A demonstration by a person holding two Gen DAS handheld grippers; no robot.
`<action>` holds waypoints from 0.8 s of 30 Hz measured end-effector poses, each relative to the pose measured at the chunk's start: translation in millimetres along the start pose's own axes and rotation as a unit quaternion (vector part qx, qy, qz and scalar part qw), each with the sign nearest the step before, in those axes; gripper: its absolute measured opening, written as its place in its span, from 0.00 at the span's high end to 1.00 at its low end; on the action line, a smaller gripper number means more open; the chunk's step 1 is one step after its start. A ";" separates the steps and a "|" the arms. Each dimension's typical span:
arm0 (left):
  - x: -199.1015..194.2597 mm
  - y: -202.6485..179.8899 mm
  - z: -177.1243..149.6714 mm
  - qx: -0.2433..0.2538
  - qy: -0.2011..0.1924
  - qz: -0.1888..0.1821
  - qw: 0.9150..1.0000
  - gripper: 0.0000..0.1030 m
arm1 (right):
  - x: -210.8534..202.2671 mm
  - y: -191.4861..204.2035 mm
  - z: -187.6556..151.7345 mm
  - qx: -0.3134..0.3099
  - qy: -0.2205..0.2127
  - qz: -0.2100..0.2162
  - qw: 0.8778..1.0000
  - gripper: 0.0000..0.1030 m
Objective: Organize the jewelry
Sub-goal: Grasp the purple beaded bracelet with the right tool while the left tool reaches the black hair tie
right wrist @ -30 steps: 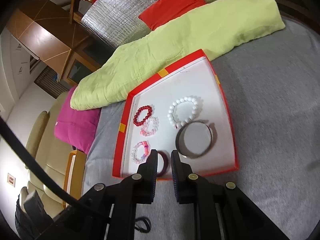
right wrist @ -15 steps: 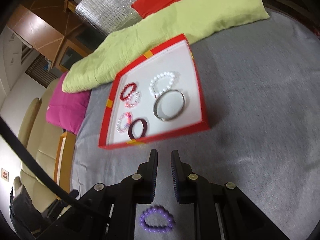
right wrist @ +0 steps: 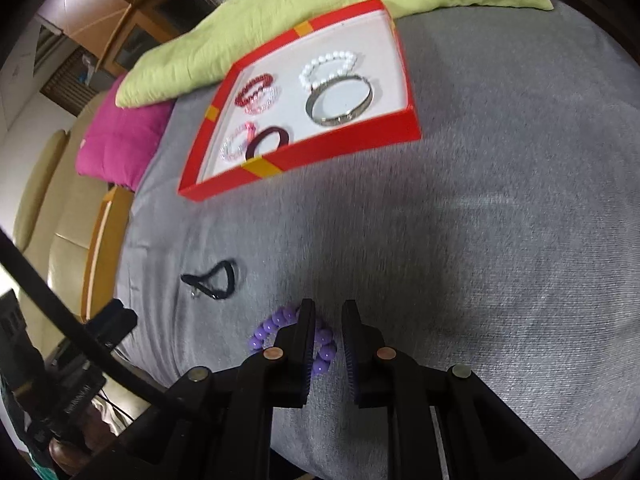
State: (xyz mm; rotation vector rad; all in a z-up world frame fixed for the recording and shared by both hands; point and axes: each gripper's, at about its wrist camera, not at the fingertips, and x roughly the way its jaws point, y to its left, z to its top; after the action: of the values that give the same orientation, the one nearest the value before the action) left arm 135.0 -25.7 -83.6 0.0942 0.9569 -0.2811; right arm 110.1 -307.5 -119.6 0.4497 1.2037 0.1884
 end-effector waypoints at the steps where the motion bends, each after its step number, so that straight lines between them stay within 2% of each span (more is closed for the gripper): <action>1: 0.6 0.4 -0.2 0.000 0.001 0.000 1.000 0.51 | 1.9 1.5 0.3 -0.002 0.003 -0.003 1.000 0.84; 10: 7.7 5.0 1.2 -0.011 0.011 -0.001 1.000 0.51 | 15.1 11.3 0.0 -0.037 0.019 -0.025 0.999 0.83; 17: 7.5 8.6 3.5 -0.017 0.012 -0.002 1.000 0.51 | 4.4 13.6 0.0 -0.049 0.007 -0.010 0.999 0.82; 20: 8.7 7.0 4.0 -0.017 0.014 -0.007 1.000 0.51 | 3.1 18.3 -2.6 -0.067 0.008 -0.006 0.998 0.77; 24: 10.6 2.4 5.0 -0.013 0.016 -0.012 1.000 0.51 | 17.4 25.3 -7.7 -0.093 0.025 -0.037 0.995 0.76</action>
State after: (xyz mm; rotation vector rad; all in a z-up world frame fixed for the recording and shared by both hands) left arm 145.3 -26.5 -89.5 0.0628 0.9948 -0.2903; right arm 111.5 -276.5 -125.8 0.2391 1.2381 0.2468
